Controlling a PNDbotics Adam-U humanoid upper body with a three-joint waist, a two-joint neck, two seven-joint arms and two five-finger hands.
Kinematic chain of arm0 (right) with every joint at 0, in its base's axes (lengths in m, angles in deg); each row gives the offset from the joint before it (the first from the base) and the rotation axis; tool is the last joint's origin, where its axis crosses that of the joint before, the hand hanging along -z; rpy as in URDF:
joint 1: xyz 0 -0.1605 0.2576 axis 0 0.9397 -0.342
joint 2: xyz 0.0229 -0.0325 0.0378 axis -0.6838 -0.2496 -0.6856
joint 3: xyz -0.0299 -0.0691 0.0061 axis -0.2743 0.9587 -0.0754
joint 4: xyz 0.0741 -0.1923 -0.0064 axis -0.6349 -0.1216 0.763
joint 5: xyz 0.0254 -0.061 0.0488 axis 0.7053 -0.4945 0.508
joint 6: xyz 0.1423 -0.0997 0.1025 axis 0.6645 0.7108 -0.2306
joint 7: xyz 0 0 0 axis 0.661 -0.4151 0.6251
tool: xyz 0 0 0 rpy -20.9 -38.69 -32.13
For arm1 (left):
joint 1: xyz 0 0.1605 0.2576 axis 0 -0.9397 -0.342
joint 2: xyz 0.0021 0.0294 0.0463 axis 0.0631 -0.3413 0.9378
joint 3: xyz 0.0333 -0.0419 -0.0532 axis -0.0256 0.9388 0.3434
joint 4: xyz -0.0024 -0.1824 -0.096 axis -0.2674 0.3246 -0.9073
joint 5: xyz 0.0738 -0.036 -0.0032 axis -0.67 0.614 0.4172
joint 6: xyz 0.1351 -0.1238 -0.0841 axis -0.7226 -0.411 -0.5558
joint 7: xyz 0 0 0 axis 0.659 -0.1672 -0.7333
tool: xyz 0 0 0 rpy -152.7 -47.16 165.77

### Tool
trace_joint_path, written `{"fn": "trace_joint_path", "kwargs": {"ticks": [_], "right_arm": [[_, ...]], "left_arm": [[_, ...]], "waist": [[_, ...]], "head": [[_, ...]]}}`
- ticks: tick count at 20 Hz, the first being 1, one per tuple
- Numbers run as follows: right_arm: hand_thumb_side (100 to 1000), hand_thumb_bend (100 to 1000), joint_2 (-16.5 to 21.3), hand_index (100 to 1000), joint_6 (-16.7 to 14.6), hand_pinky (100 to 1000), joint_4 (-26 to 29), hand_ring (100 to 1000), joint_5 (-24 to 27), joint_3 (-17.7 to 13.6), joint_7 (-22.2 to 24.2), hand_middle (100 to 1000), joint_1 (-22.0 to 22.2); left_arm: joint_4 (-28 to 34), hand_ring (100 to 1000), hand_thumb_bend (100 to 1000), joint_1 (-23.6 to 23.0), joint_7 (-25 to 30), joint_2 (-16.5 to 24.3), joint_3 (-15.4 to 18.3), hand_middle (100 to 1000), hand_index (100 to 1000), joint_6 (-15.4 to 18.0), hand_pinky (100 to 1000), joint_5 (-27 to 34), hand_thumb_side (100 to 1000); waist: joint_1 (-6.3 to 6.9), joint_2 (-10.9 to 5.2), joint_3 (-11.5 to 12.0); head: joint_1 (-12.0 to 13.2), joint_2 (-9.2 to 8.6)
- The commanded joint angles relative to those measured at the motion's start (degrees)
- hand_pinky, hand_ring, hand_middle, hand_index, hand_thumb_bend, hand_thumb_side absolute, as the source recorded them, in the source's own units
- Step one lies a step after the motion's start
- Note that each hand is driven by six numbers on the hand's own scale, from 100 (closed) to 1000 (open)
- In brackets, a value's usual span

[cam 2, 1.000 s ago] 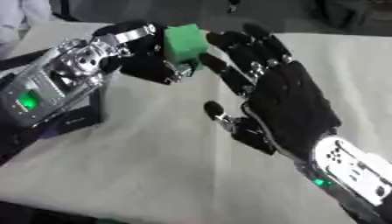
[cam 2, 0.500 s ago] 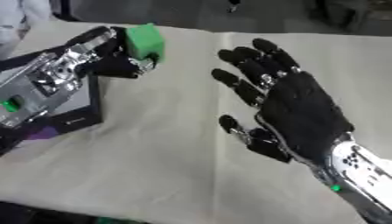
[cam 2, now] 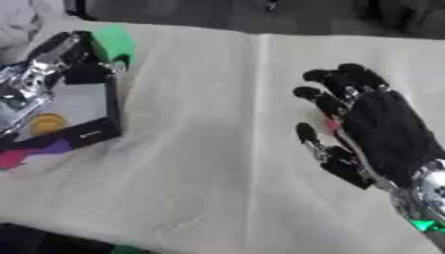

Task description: Pick up the objects with one hand, pass them to the other hand, and then place them into the box on the other side of the table.

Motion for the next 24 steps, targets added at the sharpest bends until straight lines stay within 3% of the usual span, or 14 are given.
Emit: {"fn": "trace_joint_path", "kwargs": {"ticks": [1, 6, 10, 14, 15, 17, 18, 20, 22, 24], "right_arm": [[162, 100, 1.82, 783, 2.81, 781, 1.09, 742, 2.9, -3.69, 0.83, 785, 1.34], [163, 100, 2.55, 771, 7.34, 743, 1.09, 713, 7.44, -10.92, -1.77, 774, 2.55], [158, 100, 3.93, 768, 10.98, 731, 1.09, 705, 11.07, -16.58, -1.75, 771, 1.9], [153, 100, 5.44, 769, 14.07, 732, 1.09, 707, 14.47, -18.75, -2.23, 772, 1.06], [153, 101, 5.77, 769, 14.43, 732, 1.09, 707, 15.32, -19.09, -2.5, 772, 1.0], [153, 101, 6.32, 769, 14.62, 732, 1.09, 707, 17.18, -19.63, -3.03, 772, 1.01], [157, 115, 6.56, 772, 14.59, 736, 1.09, 711, 18.04, -19.84, -3.27, 775, 1.04], [159, 116, 7.49, 771, 14.87, 734, 1.09, 709, 19.8, -20.87, -3.46, 774, 1.12], [155, 115, 8.24, 770, 15.06, 733, 1.09, 708, 21.65, -21.79, -3.73, 772, 1.07], [151, 116, 8.92, 769, 14.94, 732, 1.09, 707, 23.56, -22.48, -4.33, 771, 0.92]], "left_arm": [[-0.48, 577, 100, -1.78, -0.69, 4.58, 3.72, 320, 364, 0.32, 763, -0.33, 346], [-3.13, 585, 100, -5.55, -0.71, 6.52, 7.15, 340, 396, 0.41, 761, -1.29, 302], [-5.86, 608, 100, -5.47, 1.68, 6.4, 7.41, 394, 474, 0.02, 760, -3.57, 198], [-9.06, 665, 100, -4.93, 4.43, 6.06, 7.4, 475, 584, -1.52, 788, -6.85, 116], [-9.81, 730, 100, -4.78, 5.23, 5.9, 7.35, 549, 674, -1.86, 823, -7.7, 100], [-10.91, 730, 100, -4.42, 7.06, 5.55, 7.42, 549, 674, -2.21, 823, -9.56, 100], [-11.26, 837, 203, -4.31, 7.9, 5.45, 7.53, 675, 798, -2.26, 885, -10.42, 222], [-12.12, 891, 439, -4.04, 9.56, 5.46, 7.42, 710, 848, -2.57, 914, -12.17, 373], [-12.67, 922, 608, -3.76, 10.93, 5.62, 7.11, 738, 883, -2.96, 947, -14.02, 430], [-13.17, 945, 723, -3.5, 12.0, 5.85, 6.61, 754, 908, -3.67, 988, -15.93, 432]], "waist": [[-0.03, -0.9, -0.22], [-0.27, -0.63, -0.58], [-0.47, -0.44, -0.32], [-0.71, -0.36, -0.38], [-0.74, -0.36, -0.39], [-0.78, -0.38, -0.37], [-0.79, -0.38, -0.37], [-0.77, -0.41, -0.42], [-0.74, -0.4, -0.49], [-0.71, -0.38, -0.61]], "head": [[1.23, -0.75], [2.12, -0.9], [2.42, -1.18], [2.76, -1.42], [2.81, -1.42], [2.82, -1.39], [2.83, -1.39], [2.88, -1.38], [2.77, -1.44], [2.49, -1.52]]}}
